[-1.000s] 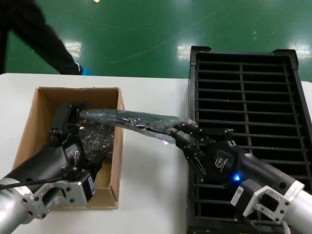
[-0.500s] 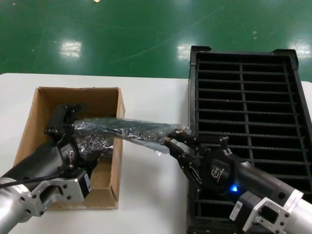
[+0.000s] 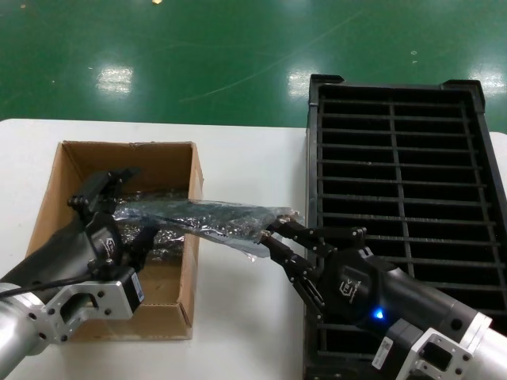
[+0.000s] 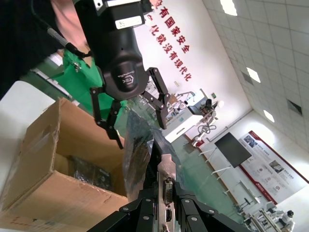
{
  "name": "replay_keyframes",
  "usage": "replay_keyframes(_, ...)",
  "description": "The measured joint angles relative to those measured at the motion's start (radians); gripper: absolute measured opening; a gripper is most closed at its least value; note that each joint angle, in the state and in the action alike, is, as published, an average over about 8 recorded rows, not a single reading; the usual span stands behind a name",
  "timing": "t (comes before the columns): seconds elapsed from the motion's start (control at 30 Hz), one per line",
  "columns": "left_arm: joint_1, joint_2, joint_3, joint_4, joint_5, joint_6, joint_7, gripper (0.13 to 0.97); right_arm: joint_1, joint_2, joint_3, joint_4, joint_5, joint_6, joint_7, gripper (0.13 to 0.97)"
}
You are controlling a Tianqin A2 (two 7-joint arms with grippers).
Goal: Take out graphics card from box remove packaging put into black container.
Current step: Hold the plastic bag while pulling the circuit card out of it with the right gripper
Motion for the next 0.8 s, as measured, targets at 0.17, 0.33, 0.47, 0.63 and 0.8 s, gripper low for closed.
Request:
replay_keyframes(0.17, -0.005, 0.006, -0.006, 0.004, 0.007, 0.003, -0.005, 0.627, -0.005, 0.002, 0.0, 0.007, 0.001, -0.002, -0.001, 0.187)
replay_keyframes(0.33, -0.007, 0.01, -0.009, 0.005, 0.01, 0.006, -0.008, 0.494, -0.01, 0.004, 0.001, 0.014, 0.002, -0.005, -0.004, 0.187)
replay_keyframes(0.47, -0.008, 0.011, -0.009, 0.006, 0.009, 0.005, -0.008, 0.42, -0.014, 0.005, 0.002, 0.018, 0.003, -0.008, -0.008, 0.187)
replay_keyframes(0.63, -0.011, 0.014, -0.009, 0.005, 0.008, 0.004, -0.007, 0.315, -0.017, 0.004, 0.006, 0.021, 0.008, -0.012, -0.016, 0.187)
replay_keyframes(0.8, -0.016, 0.024, -0.013, 0.004, 0.021, 0.008, -0.013, 0.249, -0.017, 0.002, 0.015, 0.023, 0.014, -0.012, -0.024, 0.187)
